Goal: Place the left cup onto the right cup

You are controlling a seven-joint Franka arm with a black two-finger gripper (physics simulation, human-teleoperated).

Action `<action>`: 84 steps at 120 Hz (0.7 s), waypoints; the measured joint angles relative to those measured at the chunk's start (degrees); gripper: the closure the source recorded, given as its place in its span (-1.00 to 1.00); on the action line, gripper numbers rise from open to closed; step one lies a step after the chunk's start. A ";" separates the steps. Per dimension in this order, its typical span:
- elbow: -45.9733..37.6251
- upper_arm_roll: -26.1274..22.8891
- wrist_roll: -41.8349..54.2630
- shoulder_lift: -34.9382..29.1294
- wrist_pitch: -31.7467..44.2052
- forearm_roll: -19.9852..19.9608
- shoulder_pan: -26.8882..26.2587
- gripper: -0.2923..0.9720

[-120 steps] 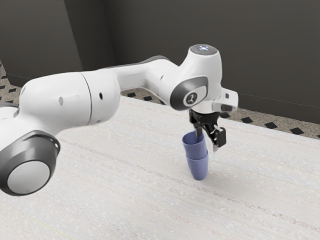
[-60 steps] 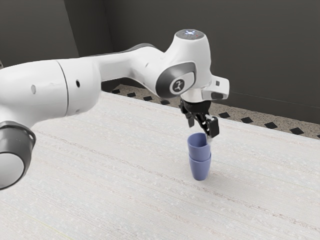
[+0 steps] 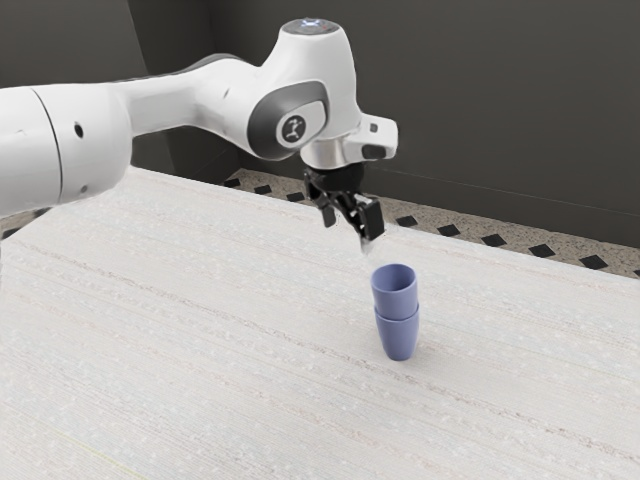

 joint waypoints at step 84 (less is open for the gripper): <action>0.43 0.15 3.02 -6.48 -5.54 0.44 10.51 -0.54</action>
